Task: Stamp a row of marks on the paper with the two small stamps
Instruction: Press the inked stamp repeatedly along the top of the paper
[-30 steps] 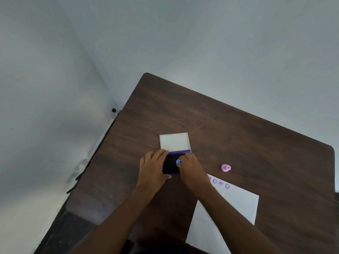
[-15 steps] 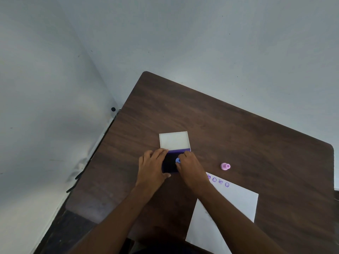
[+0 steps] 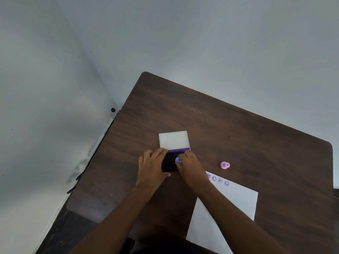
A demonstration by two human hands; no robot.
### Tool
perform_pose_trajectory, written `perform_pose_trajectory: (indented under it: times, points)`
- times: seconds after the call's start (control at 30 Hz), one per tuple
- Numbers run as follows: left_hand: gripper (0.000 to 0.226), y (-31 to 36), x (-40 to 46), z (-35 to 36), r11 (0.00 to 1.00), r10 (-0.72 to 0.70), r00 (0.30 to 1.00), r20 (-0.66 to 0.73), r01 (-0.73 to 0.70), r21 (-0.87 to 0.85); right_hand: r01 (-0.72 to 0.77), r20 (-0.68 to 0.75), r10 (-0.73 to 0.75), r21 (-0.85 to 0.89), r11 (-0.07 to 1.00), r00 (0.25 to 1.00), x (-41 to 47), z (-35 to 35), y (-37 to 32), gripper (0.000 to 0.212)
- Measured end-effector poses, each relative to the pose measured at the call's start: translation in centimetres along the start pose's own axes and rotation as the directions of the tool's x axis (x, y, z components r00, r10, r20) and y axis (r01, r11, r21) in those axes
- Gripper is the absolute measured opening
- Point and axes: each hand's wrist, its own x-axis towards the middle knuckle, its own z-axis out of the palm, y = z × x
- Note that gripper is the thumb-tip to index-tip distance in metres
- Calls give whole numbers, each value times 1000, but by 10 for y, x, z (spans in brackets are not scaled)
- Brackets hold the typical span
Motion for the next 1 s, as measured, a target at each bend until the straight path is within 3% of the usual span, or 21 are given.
perform_pose_trajectory:
  times: [0.3,0.4,0.5,0.63,0.77,0.87,0.93,1.0]
  points:
    - [93,3,0,-4,999,-13,999,42,12,37,-139,-25,150,255,957,988,-4,-3,1,30]
    - [95,3,0,-4,998,-15,999,43,13,58,-141,-107,193,369,918,975,-26,-2,3,32]
    - [98,5,-1,-5,997,6,998,58,-11,81,-211,-96,272,413,886,957,-63,13,15,37]
    - [109,23,-4,-10,997,21,997,71,-26,74,-245,-323,464,536,808,825,-115,27,38,30]
    - [76,52,-17,0,959,284,955,-85,-283,24,-235,-415,553,604,761,723,-146,25,61,25]
    - [58,89,-29,15,924,383,920,76,-382,-37,-271,-423,628,645,715,653,-159,25,79,22]
    - [56,114,-35,30,907,422,884,202,-411,-96,-296,-378,703,712,637,602,-163,26,88,21]
    - [57,133,-39,43,866,491,830,264,-497,-46,-300,-345,752,762,574,561,-164,28,96,21]
